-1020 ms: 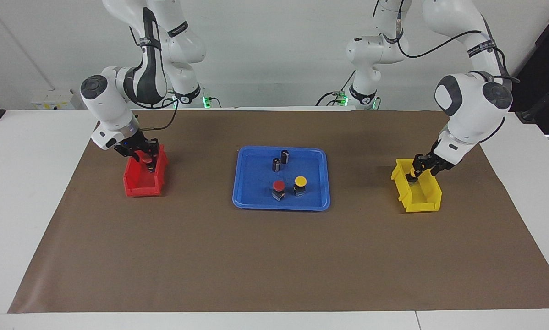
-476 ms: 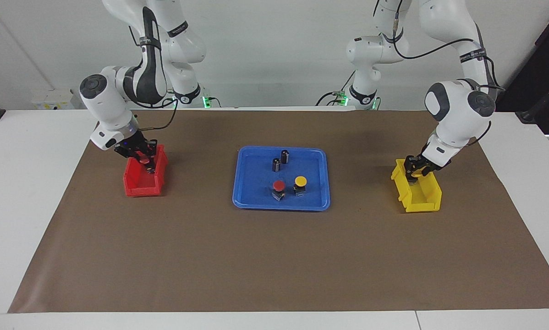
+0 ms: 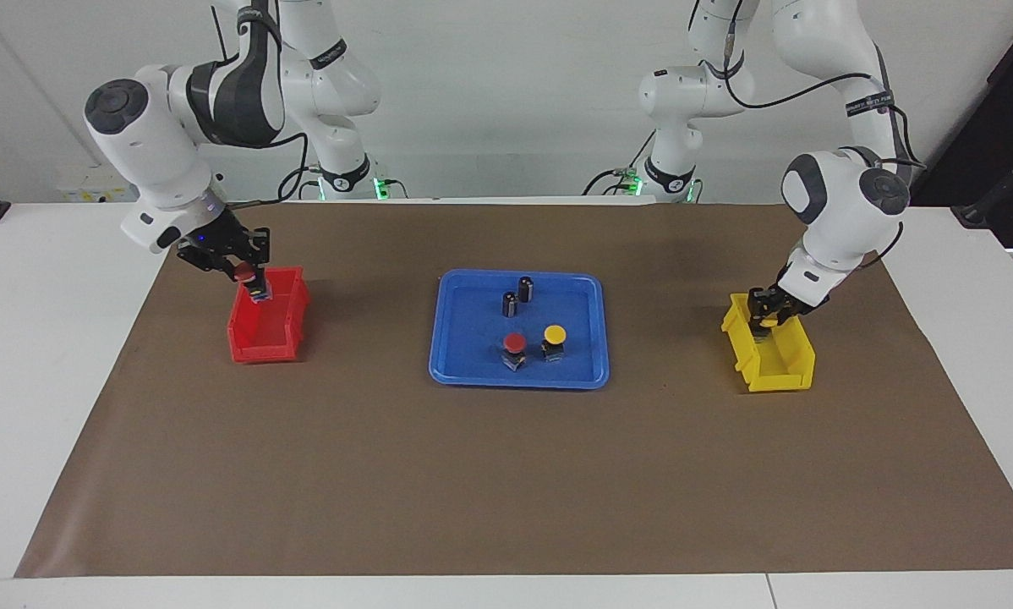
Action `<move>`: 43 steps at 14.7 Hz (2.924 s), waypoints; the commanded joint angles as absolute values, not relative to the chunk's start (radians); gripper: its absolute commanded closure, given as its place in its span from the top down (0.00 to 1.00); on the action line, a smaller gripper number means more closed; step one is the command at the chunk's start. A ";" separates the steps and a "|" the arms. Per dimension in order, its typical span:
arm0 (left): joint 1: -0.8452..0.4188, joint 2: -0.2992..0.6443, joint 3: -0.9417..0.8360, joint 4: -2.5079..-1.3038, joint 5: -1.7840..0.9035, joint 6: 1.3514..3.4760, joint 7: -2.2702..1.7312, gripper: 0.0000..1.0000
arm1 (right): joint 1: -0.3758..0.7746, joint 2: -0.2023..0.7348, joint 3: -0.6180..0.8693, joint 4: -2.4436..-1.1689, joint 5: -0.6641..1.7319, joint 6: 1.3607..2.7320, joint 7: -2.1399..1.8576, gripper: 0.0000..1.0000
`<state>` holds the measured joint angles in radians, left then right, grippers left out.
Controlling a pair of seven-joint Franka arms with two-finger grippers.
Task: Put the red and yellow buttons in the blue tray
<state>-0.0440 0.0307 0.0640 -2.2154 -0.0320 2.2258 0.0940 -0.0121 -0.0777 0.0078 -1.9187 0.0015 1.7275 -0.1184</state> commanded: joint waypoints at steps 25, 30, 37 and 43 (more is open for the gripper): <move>-0.052 0.026 0.052 -1.730 0.011 1.723 0.092 0.01 | 0.479 0.308 0.017 -1.893 0.031 2.174 0.604 0.19; -0.283 -0.008 0.046 -1.852 0.008 1.830 -0.200 0.01 | 0.456 0.310 0.012 -1.818 0.014 2.123 0.604 1.00; -0.515 0.049 0.041 -1.976 -0.041 2.048 -0.480 0.01 | 0.232 0.245 0.008 -1.465 0.011 1.757 0.481 1.00; -0.604 0.147 0.043 -1.967 -0.078 2.167 -0.564 0.01 | 0.046 0.120 0.006 -1.442 0.020 1.536 0.212 1.00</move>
